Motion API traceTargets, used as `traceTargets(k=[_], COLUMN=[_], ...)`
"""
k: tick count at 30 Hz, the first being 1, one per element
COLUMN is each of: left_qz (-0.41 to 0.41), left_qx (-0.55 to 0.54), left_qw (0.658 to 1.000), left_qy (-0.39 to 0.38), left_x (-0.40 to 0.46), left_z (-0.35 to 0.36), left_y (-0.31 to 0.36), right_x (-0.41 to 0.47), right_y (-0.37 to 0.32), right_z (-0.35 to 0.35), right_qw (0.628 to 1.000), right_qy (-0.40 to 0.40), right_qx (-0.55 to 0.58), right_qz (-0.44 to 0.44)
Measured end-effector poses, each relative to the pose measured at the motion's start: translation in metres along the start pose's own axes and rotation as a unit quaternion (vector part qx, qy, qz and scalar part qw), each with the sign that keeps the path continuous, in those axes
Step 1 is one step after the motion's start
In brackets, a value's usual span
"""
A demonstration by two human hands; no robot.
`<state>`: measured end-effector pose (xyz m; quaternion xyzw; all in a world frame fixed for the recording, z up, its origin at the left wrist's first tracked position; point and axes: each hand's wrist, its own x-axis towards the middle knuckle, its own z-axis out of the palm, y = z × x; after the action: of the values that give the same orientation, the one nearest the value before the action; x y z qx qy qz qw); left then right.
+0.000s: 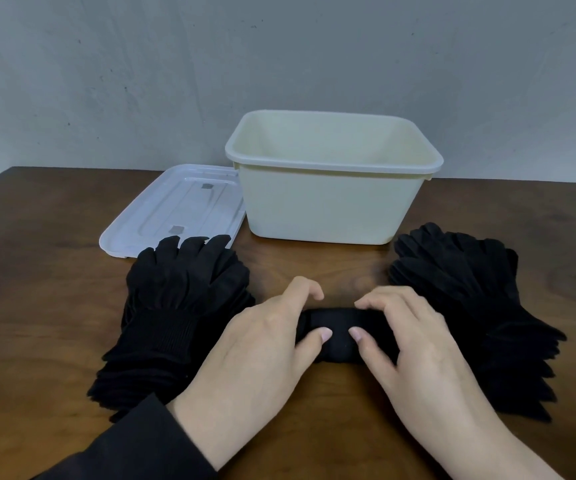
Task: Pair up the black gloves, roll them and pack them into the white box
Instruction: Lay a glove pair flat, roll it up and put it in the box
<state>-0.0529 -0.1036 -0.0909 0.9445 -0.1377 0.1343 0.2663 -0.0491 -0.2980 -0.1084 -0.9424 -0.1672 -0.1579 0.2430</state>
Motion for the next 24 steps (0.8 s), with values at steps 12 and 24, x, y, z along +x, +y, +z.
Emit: traceTargets(k=[12, 24], left_qz=[0.096, 0.077], left_qx=[0.104, -0.064], left_qw=[0.982, 0.993], left_qy=[-0.124, -0.068], left_x=[-0.001, 0.005], left_z=[0.012, 0.009], left_y=[-0.009, -0.001], right_x=[-0.002, 0.011], right_y=[0.000, 0.003], right_z=[0.017, -0.028], right_qw=[0.989, 0.984], right_qy=[-0.068, 0.019], right_qx=[-0.089, -0.145], right_qz=[-0.099, -0.100])
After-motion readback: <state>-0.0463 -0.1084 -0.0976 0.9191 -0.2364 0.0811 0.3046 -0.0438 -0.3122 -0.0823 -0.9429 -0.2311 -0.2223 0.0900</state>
